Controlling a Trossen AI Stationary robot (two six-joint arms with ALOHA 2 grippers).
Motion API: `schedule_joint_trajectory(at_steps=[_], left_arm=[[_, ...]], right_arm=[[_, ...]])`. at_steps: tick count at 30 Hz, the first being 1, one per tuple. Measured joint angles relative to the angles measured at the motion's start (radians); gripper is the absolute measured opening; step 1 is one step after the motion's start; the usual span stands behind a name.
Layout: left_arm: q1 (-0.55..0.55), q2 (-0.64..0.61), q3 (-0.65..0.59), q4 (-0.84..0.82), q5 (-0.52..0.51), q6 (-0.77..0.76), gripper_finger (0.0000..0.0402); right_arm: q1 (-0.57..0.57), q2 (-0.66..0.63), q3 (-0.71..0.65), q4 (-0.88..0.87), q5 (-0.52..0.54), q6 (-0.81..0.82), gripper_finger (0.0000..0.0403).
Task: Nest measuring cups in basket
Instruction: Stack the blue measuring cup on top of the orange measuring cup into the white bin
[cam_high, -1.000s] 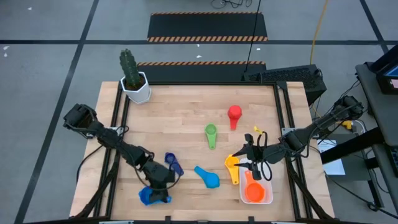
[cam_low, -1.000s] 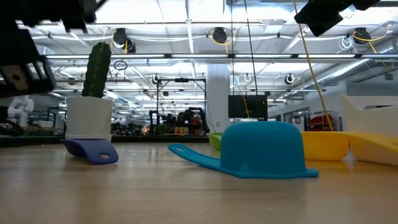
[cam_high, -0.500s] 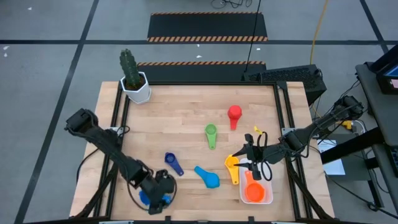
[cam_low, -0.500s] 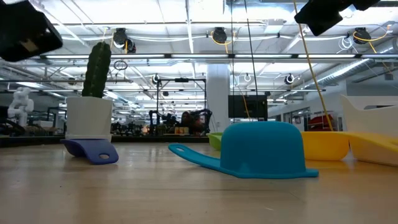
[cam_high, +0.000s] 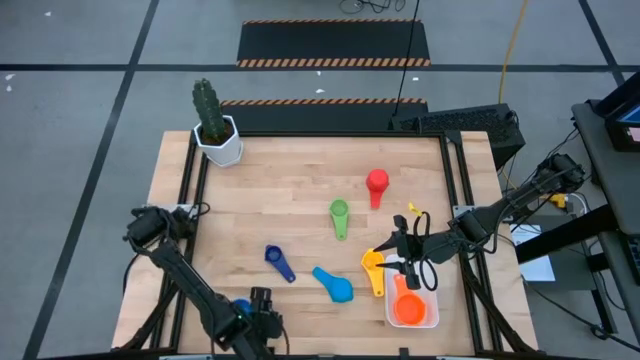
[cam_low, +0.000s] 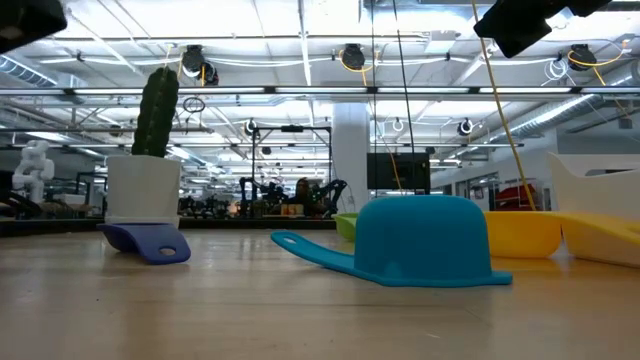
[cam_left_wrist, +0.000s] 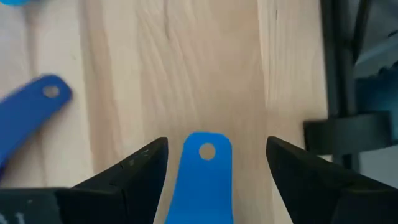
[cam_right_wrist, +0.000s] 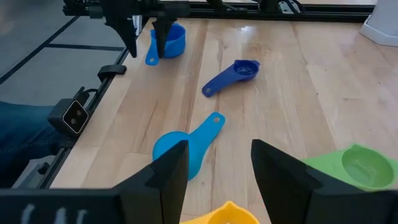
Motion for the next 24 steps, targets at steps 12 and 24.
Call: schedule_joint_trajectory(at_steps=[12, 24], left_arm=[[0.025, 0.023, 0.0, -0.231, -0.087, -0.002, 0.0276], [0.197, -0.112, 0.0, -0.392, 0.025, -0.366, 0.0269]], right_arm=[[0.0, 0.0, 0.0, 0.0, -0.001, -0.009, 0.0166], [0.0, 0.0, 0.0, 0.0, -0.001, 0.0, 0.0166]])
